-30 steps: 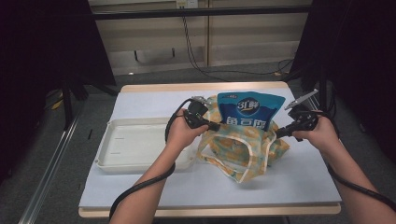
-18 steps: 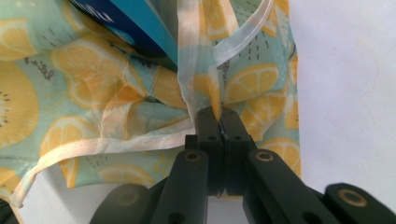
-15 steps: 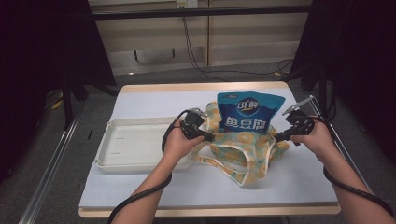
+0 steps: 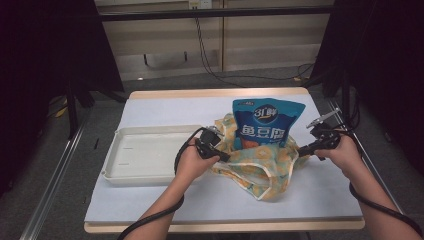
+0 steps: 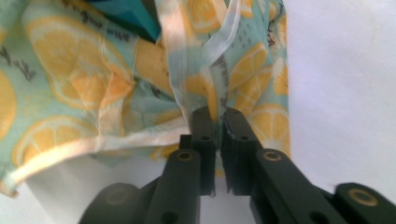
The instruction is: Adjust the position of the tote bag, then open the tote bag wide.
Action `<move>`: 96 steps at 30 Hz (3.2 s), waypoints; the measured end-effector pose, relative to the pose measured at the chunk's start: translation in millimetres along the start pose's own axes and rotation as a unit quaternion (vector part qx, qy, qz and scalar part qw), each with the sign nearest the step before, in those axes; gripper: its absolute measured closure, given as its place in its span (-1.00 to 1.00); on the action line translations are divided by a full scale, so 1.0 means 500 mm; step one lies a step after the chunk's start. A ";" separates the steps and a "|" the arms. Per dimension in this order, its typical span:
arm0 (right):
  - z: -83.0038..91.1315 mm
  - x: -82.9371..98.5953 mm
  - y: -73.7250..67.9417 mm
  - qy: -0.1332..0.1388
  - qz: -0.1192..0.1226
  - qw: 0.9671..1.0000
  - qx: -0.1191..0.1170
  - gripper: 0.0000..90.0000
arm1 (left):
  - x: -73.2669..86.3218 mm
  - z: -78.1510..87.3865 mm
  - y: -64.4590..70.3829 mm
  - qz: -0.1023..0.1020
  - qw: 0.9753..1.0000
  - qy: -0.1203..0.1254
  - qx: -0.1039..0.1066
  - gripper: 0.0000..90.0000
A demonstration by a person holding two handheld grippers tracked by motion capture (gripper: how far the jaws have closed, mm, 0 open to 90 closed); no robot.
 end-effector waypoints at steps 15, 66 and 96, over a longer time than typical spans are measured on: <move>0.089 0.017 -0.035 0.024 0.034 0.998 0.040 -0.36 | -0.078 0.086 0.021 -0.018 0.999 0.049 -0.001 -0.15; 0.073 0.055 -0.061 0.063 0.016 0.998 0.005 -0.69 | -0.349 0.185 0.089 -0.157 0.987 -0.035 -0.009 -0.40; 0.074 0.051 -0.058 0.064 0.037 0.997 0.002 -0.63 | -0.415 0.097 0.132 -0.241 0.957 -0.162 0.019 0.51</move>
Point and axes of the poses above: each handheld gripper's, and its own axes: z roughly backward along the jaws, x roughly out of its underside, y roughly to its right, the point moved 2 cm from there along -z, roughly forward along the jaws, and after that the axes turned 7 degrees about x, right-handed, at the moved point
